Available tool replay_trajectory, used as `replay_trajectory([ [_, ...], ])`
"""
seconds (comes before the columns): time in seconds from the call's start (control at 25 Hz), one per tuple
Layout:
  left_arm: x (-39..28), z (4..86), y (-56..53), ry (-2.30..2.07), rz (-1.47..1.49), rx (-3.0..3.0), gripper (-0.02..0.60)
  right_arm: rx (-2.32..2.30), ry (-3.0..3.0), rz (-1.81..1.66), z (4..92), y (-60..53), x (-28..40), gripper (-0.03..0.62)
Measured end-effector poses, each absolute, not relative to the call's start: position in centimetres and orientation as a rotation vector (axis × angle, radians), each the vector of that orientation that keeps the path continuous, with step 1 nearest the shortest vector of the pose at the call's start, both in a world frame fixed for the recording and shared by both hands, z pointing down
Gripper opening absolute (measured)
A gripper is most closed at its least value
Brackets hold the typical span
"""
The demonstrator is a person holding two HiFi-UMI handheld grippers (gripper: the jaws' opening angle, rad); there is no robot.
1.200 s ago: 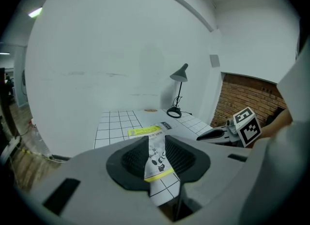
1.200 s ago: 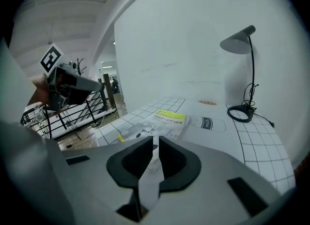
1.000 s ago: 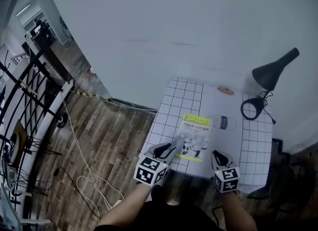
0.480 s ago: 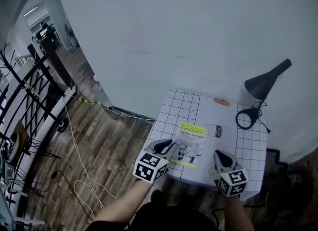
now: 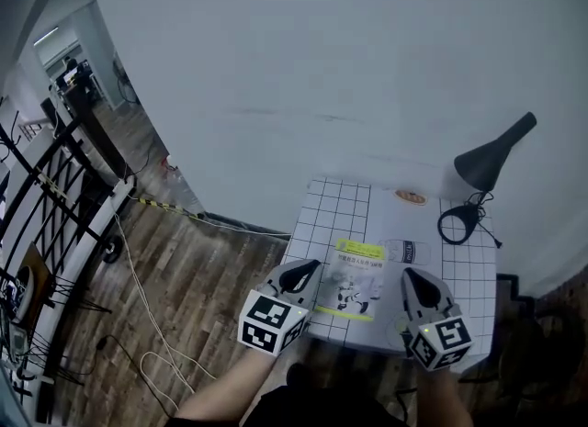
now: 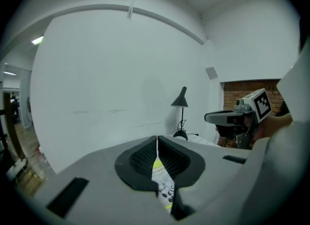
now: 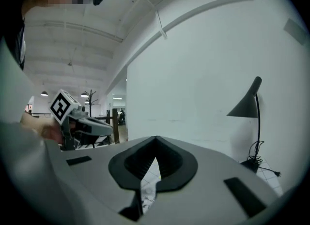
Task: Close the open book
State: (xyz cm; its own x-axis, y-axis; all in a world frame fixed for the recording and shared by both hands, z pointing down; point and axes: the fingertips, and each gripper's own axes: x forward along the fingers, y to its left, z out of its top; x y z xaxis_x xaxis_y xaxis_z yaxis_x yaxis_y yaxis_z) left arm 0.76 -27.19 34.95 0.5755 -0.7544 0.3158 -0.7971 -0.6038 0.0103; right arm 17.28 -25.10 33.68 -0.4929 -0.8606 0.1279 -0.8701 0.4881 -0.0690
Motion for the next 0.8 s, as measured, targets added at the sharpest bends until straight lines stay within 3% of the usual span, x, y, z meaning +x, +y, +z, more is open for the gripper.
replay_trajectory([
  [0.24,-1.1,32.7,-28.2,-1.364,0.31,2.659,0.017,1.541,-2.636,-0.037,29.0,-23.3,16.3,0.003],
  [0.8,-1.9,30.9,-29.0,-1.44,0.339,2.693,0.017,1.586,-2.672,-0.023,27.8,-24.5,16.6,0.003],
])
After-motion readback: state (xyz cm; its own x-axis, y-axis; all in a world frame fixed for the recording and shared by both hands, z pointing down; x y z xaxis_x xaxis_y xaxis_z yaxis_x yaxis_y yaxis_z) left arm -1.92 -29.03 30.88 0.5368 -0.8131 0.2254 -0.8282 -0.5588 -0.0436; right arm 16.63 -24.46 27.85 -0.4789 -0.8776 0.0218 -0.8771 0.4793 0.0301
